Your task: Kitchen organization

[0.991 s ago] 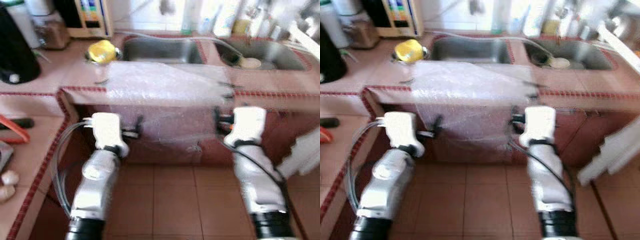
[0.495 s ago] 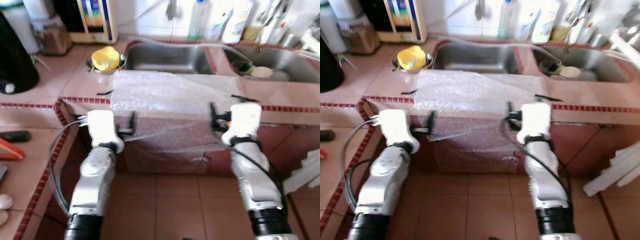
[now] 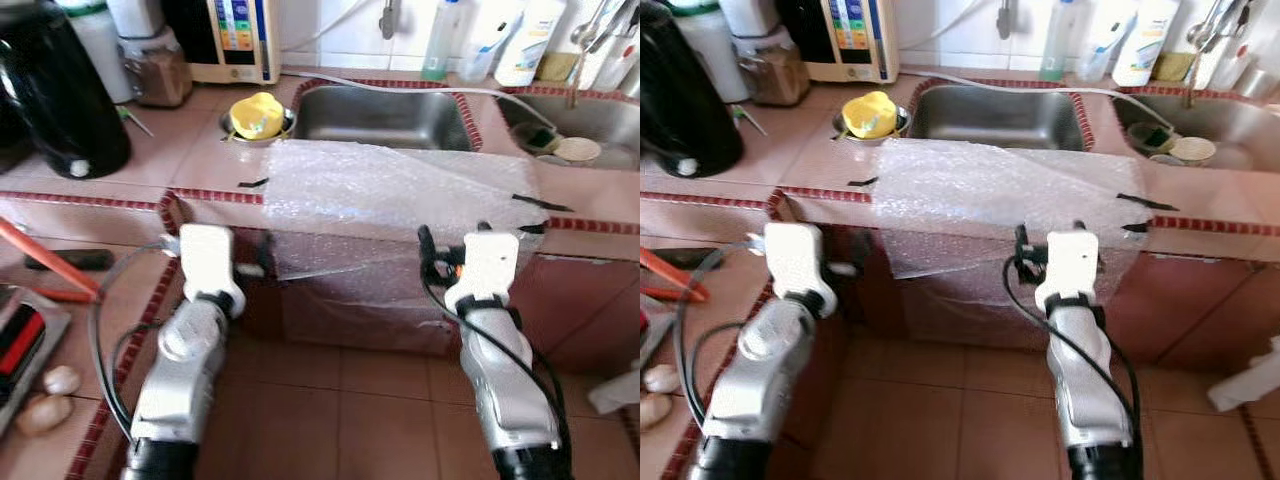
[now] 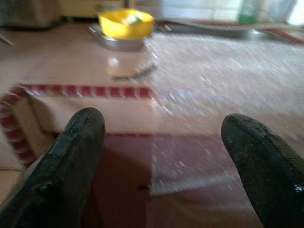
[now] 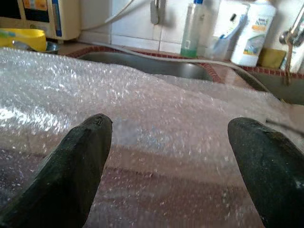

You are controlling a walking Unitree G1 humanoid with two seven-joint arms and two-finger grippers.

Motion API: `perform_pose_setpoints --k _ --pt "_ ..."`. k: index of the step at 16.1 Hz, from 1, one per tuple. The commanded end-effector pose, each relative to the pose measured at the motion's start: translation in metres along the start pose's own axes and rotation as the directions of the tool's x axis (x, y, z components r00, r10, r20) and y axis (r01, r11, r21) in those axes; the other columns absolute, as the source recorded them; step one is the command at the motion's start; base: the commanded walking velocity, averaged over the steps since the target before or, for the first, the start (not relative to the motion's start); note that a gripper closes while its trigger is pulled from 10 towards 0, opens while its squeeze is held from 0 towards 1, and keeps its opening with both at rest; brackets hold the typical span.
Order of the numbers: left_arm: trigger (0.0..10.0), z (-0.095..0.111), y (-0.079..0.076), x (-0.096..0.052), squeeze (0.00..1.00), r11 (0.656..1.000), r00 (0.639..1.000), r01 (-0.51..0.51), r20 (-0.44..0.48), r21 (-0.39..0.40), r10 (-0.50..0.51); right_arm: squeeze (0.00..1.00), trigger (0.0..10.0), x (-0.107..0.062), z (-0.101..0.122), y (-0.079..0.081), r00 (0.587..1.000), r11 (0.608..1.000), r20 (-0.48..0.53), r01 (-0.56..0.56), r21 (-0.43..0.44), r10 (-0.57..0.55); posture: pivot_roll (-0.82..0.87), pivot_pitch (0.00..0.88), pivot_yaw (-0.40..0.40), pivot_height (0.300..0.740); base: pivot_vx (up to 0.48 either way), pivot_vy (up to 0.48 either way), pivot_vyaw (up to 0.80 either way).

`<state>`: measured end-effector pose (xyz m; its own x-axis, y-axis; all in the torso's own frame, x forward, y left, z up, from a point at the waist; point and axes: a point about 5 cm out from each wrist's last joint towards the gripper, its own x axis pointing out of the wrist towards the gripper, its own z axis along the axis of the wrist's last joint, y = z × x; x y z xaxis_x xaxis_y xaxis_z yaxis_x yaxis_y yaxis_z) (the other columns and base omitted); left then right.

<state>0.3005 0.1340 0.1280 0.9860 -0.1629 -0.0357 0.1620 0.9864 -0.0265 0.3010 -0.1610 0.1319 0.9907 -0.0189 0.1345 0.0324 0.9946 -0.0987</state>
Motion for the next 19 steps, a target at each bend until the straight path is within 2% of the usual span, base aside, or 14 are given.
perform_pose_setpoints --k 1,5,10,13,15,19 --pt "10.0 0.002 -0.003 -0.002 0.00 0.999 1.000 0.029 -0.005 0.021 -0.028 0.00 10.0 -0.001 0.010 0.000 0.999 1.000 0.039 0.016 -0.001 -0.016 -0.08 0.058 0.076 0.740 0.000 0.000 0.00" --pt "10.0 -0.008 -0.017 -0.007 0.00 0.996 0.995 0.091 -0.041 0.015 -0.090 0.00 10.0 -0.013 0.005 -0.009 0.998 0.998 0.021 0.067 -0.006 -0.067 -0.11 0.090 0.088 0.740 0.000 0.000 0.00" --pt "10.0 -0.021 -0.026 -0.018 0.00 0.996 0.994 0.090 -0.069 -0.005 -0.090 0.00 10.0 -0.027 0.005 -0.008 0.999 0.999 -0.012 0.035 -0.018 -0.035 -0.11 0.116 0.028 0.740 0.000 0.000 0.00" --pt "10.0 -0.018 -0.030 -0.018 0.00 0.995 0.994 0.096 -0.057 -0.015 -0.096 0.00 10.0 -0.023 0.009 -0.001 1.000 1.000 -0.026 0.008 0.022 -0.008 -0.09 0.138 0.004 0.740 0.000 0.000 0.00" --pt "10.0 -0.013 -0.031 -0.017 0.00 0.993 0.993 0.117 -0.038 0.018 -0.116 0.00 10.0 -0.019 0.007 0.008 0.999 0.999 -0.038 -0.020 0.029 0.022 -0.06 0.146 -0.021 0.740 0.000 0.000 0.00" --pt "10.0 -0.018 -0.017 -0.016 0.00 0.999 0.999 0.036 -0.027 0.017 -0.035 0.00 10.0 -0.005 0.011 0.015 0.998 0.997 -0.022 -0.065 0.036 0.066 -0.07 0.076 -0.051 0.740 0.000 0.000 0.00"
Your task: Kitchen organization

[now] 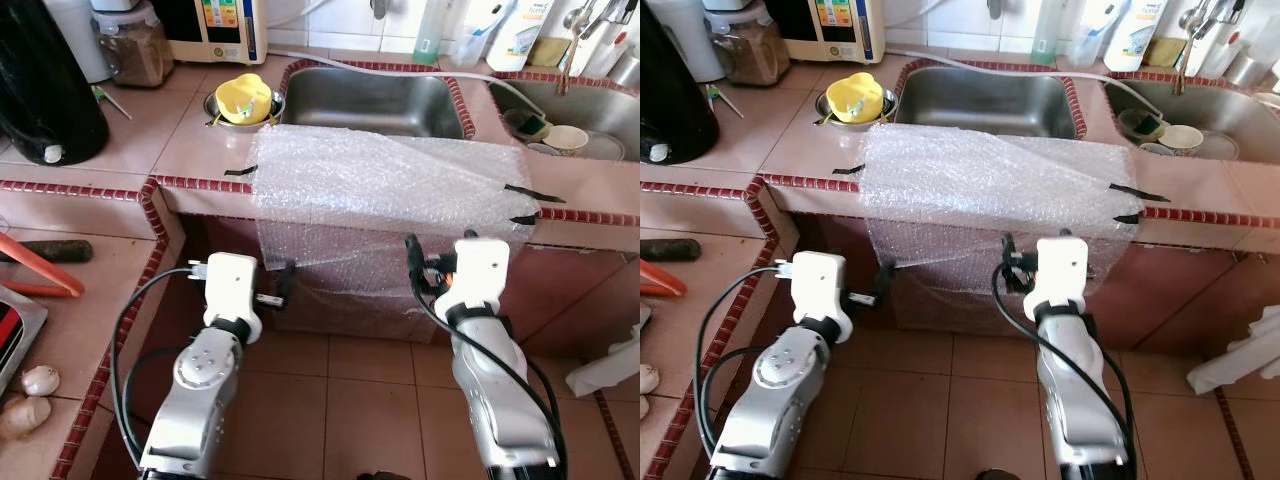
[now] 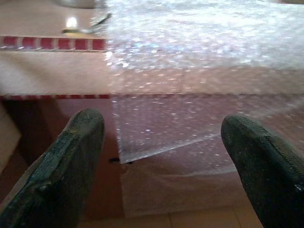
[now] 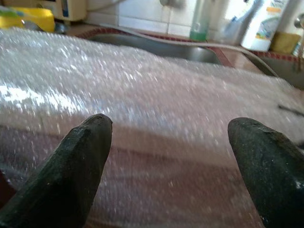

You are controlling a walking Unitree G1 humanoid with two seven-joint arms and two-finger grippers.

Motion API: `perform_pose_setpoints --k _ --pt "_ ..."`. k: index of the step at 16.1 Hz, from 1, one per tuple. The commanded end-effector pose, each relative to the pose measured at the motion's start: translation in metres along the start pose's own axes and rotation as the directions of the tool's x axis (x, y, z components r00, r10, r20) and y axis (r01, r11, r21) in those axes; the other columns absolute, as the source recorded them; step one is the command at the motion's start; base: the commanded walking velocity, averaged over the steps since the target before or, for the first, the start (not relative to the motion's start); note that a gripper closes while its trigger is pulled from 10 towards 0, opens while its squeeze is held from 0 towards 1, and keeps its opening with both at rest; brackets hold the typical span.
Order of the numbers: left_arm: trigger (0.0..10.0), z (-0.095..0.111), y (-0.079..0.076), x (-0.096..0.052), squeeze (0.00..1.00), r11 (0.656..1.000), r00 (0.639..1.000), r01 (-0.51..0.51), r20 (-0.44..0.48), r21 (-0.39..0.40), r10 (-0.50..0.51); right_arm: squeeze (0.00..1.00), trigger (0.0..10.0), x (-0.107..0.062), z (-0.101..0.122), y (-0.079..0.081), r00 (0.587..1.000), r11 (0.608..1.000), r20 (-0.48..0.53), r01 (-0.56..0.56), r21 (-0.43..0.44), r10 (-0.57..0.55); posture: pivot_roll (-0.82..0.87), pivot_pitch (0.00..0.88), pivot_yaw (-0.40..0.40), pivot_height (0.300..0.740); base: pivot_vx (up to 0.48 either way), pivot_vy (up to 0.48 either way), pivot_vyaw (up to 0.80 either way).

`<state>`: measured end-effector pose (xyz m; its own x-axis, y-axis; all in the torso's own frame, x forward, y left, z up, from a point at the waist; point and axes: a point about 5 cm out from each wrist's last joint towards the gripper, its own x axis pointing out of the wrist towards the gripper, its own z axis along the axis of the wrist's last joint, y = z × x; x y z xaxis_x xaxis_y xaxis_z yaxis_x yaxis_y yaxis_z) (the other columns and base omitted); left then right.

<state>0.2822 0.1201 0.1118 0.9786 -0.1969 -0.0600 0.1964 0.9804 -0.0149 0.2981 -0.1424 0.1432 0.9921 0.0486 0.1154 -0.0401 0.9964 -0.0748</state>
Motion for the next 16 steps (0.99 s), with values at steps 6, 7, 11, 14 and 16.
perform_pose_setpoints --k 6,7,11,14,16 --pt "10.0 0.017 0.000 0.028 0.00 0.999 0.998 0.012 0.060 0.036 -0.014 0.00 10.0 0.008 0.003 -0.007 0.999 0.999 0.041 0.032 -0.013 -0.032 -0.10 0.010 0.000 0.740 0.000 0.000 0.00" --pt "10.0 0.019 0.000 0.029 0.00 0.999 0.998 0.015 0.067 0.039 -0.018 0.00 10.0 0.009 0.002 -0.007 0.999 0.999 0.039 0.036 -0.010 -0.036 -0.10 0.014 0.012 0.740 0.000 0.000 0.00" --pt "10.0 0.024 -0.002 0.034 0.00 0.996 0.995 0.052 0.078 0.070 -0.057 0.00 10.0 0.014 -0.001 -0.010 0.996 0.996 0.027 0.080 0.036 -0.081 -0.06 0.047 0.036 0.740 0.000 0.000 -0.32" --pt "10.0 0.030 -0.002 0.035 0.00 0.996 0.994 0.052 0.090 0.069 -0.058 0.00 10.0 0.017 0.002 -0.015 0.996 0.997 0.044 0.081 0.014 -0.082 -0.06 0.062 0.031 0.740 0.000 0.000 -0.61" --pt "10.0 0.030 -0.003 0.035 0.00 0.996 0.993 0.043 0.104 0.072 -0.050 0.00 10.0 0.023 0.006 -0.017 0.996 0.997 0.057 0.072 0.004 -0.072 -0.07 0.044 -0.007 0.740 0.000 0.000 0.00"
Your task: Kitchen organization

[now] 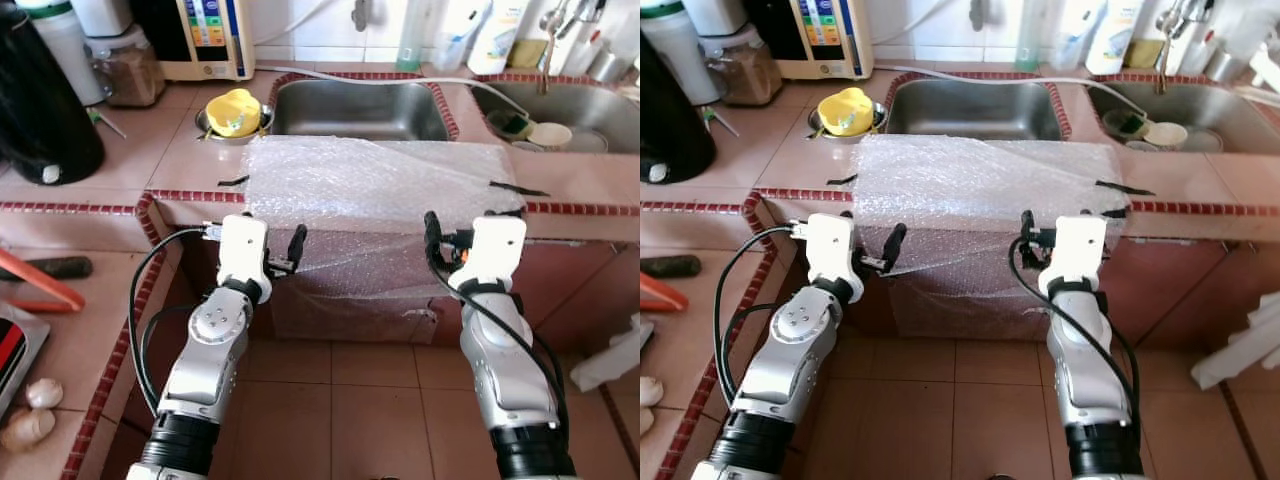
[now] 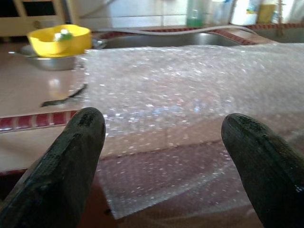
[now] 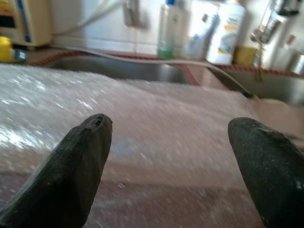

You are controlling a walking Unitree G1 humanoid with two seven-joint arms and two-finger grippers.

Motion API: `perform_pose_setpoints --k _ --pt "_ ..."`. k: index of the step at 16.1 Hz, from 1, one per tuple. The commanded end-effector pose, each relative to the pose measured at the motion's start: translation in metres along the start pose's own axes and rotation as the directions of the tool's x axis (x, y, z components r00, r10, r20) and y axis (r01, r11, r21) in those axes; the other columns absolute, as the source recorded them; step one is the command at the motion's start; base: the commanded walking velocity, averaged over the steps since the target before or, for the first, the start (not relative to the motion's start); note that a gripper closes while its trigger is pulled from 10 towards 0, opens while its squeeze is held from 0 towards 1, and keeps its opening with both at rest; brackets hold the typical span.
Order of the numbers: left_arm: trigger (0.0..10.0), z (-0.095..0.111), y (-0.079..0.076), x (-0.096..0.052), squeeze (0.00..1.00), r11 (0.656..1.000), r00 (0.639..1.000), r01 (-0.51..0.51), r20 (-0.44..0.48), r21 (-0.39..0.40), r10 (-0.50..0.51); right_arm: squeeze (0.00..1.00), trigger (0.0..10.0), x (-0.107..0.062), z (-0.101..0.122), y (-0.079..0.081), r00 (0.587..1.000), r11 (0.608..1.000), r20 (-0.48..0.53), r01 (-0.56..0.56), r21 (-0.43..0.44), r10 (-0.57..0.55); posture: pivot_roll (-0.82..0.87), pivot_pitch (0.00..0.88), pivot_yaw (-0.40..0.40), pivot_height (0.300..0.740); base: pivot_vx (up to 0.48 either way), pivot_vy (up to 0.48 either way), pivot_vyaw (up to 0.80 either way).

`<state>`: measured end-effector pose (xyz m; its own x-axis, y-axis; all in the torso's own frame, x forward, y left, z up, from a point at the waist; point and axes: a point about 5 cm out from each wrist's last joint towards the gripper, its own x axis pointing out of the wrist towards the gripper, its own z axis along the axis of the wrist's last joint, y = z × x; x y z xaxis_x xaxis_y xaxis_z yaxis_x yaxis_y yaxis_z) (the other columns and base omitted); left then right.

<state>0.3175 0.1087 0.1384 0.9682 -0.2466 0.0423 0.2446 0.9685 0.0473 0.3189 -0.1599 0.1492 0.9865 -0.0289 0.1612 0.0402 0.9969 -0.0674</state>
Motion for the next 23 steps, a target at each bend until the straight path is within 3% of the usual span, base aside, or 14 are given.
perform_pose_setpoints --k 1,4,7,10,13,18,21,23 --pt "10.0 0.000 0.003 -0.001 0.00 1.000 1.000 -0.016 0.009 0.009 0.016 0.00 10.0 0.003 0.004 0.004 1.000 1.000 0.018 -0.024 0.007 0.024 -0.07 0.024 -0.025 0.740 0.000 0.000 0.00" --pt "10.0 -0.004 0.018 -0.002 0.00 0.995 0.996 -0.093 0.010 -0.021 0.093 0.00 10.0 0.007 0.005 0.025 0.993 0.993 0.027 -0.116 0.028 0.115 -0.03 0.000 -0.062 0.740 0.000 0.000 0.00" --pt "10.0 0.005 0.031 -0.002 0.00 0.990 0.990 -0.137 0.023 -0.011 0.138 0.00 10.0 0.015 0.008 0.042 0.985 0.985 0.047 -0.167 0.050 0.165 0.01 0.000 -0.032 0.740 0.000 0.000 0.00" --pt "10.0 0.003 0.022 -0.002 0.00 0.998 0.998 -0.060 0.008 -0.013 0.060 0.00 10.0 0.010 0.001 0.038 0.989 0.989 0.038 -0.144 0.045 0.142 -0.01 0.027 0.032 0.740 0.000 0.000 0.00" --pt "10.0 0.005 0.011 0.002 0.00 0.999 1.000 -0.009 0.016 -0.035 0.009 0.00 10.0 0.003 -0.002 0.030 0.996 0.995 0.034 -0.085 0.059 0.083 -0.03 0.039 0.023 0.740 0.000 -0.080 0.00" --pt "10.0 0.000 0.012 0.002 0.00 0.997 0.999 -0.031 0.010 -0.065 0.032 0.00 10.0 -0.009 0.000 0.011 0.997 0.998 0.026 -0.068 0.011 0.068 -0.07 0.053 -0.018 0.740 0.000 -0.268 0.00" --pt "10.0 -0.004 0.010 -0.001 0.00 0.996 0.999 -0.043 -0.001 -0.077 0.043 0.00 10.0 -0.006 0.002 -0.006 0.998 0.998 0.025 -0.049 -0.033 0.050 -0.08 0.064 -0.030 0.740 0.000 -0.296 0.00" --pt "10.0 -0.005 0.008 -0.002 0.00 0.996 0.999 -0.043 -0.004 -0.084 0.043 0.00 10.0 -0.003 0.005 -0.008 0.999 0.998 0.028 -0.042 -0.038 0.043 -0.08 0.073 -0.032 0.740 0.000 -0.313 0.00"
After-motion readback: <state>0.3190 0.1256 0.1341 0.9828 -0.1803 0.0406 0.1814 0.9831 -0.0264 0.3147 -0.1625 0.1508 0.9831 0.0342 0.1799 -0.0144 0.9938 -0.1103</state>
